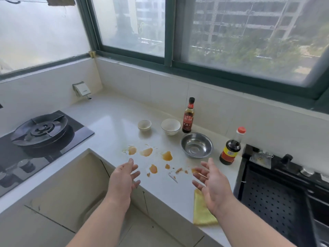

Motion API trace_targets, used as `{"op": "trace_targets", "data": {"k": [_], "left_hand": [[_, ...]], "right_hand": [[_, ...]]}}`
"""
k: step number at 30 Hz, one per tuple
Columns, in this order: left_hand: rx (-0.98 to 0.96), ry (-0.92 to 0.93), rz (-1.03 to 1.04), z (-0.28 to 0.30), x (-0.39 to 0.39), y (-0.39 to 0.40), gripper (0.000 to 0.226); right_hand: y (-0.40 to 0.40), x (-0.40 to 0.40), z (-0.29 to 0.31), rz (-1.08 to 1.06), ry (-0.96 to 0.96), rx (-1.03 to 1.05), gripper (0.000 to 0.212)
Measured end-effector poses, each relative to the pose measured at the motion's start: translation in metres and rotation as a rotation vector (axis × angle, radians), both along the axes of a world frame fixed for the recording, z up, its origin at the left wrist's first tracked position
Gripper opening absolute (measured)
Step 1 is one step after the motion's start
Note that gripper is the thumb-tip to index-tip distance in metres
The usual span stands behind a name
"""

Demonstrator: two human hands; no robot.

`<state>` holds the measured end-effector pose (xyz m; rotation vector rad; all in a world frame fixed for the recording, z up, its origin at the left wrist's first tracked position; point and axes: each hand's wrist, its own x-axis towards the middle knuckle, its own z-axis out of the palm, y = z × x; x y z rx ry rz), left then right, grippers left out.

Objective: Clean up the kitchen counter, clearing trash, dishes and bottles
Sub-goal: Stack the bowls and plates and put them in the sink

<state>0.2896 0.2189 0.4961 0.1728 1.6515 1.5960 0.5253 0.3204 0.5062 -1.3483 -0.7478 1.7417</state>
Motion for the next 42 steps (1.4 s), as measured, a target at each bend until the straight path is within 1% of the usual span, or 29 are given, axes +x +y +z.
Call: {"op": "trace_targets", "data": {"k": [4, 6, 7, 9, 10, 13, 17, 22, 23, 25, 27, 30, 32, 34, 36, 38, 40, 42], "left_hand": [[-0.015, -0.012, -0.018, 0.004, 0.017, 0.025, 0.028], [-0.025, 0.023, -0.028, 0.006, 0.016, 0.042, 0.024], [-0.037, 0.061, -0.035, 0.007, 0.013, 0.050, 0.021], [-0.088, 0.193, -0.072, 0.007, 0.003, 0.068, 0.017], [-0.120, 0.267, -0.095, 0.005, -0.007, 0.081, 0.019], [-0.207, 0.468, -0.176, 0.000, -0.039, 0.122, 0.041], [-0.327, 0.708, -0.340, -0.017, -0.101, 0.196, 0.069], [-0.532, 0.972, -0.507, -0.047, -0.182, 0.286, 0.096], [-0.570, 1.016, -0.565, -0.058, -0.195, 0.306, 0.102], [-0.643, 1.092, -0.700, -0.081, -0.217, 0.338, 0.112], [-0.673, 1.101, -0.814, -0.101, -0.232, 0.359, 0.121], [-0.626, 1.079, -0.879, -0.122, -0.240, 0.369, 0.121], [-0.620, 1.075, -0.843, -0.128, -0.238, 0.369, 0.118], [-0.600, 1.041, -0.753, -0.126, -0.232, 0.370, 0.113], [-0.514, 0.997, -0.648, -0.116, -0.220, 0.375, 0.108], [-0.387, 0.960, -0.611, -0.100, -0.201, 0.387, 0.106], [-0.300, 0.949, -0.681, -0.085, -0.177, 0.401, 0.106], [-0.317, 1.009, -0.834, -0.078, -0.152, 0.417, 0.110]], "right_hand": [[0.025, 0.019, 0.005, -0.024, 0.004, -0.017, 0.041], [0.040, 0.018, 0.003, -0.025, 0.017, -0.020, 0.041], [0.047, 0.013, 0.002, -0.023, 0.019, -0.026, 0.040], [0.062, 0.001, 0.000, -0.023, 0.012, -0.037, 0.039], [0.071, -0.008, -0.004, -0.024, 0.014, -0.044, 0.038], [0.097, -0.035, -0.009, -0.015, 0.020, -0.058, 0.037], [0.147, -0.081, -0.014, 0.021, -0.017, -0.063, 0.035], [0.206, -0.136, -0.024, 0.000, -0.059, -0.082, 0.032], [0.220, -0.147, -0.029, -0.013, -0.068, -0.095, 0.030], [0.242, -0.166, -0.040, -0.034, -0.088, -0.115, 0.018], [0.258, -0.178, -0.049, -0.059, -0.103, -0.140, 0.012], [0.269, -0.183, -0.062, -0.086, -0.125, -0.181, 0.018], [0.275, -0.182, -0.071, -0.098, -0.137, -0.209, 0.030], [0.278, -0.182, -0.078, -0.117, -0.138, -0.241, 0.043], [0.282, -0.182, -0.086, -0.134, -0.126, -0.262, 0.054], [0.285, -0.184, -0.090, -0.137, -0.121, -0.263, 0.056], [0.287, -0.187, -0.092, -0.152, -0.121, -0.263, 0.055], [0.287, -0.189, -0.094, -0.171, -0.116, -0.271, 0.055]]}}
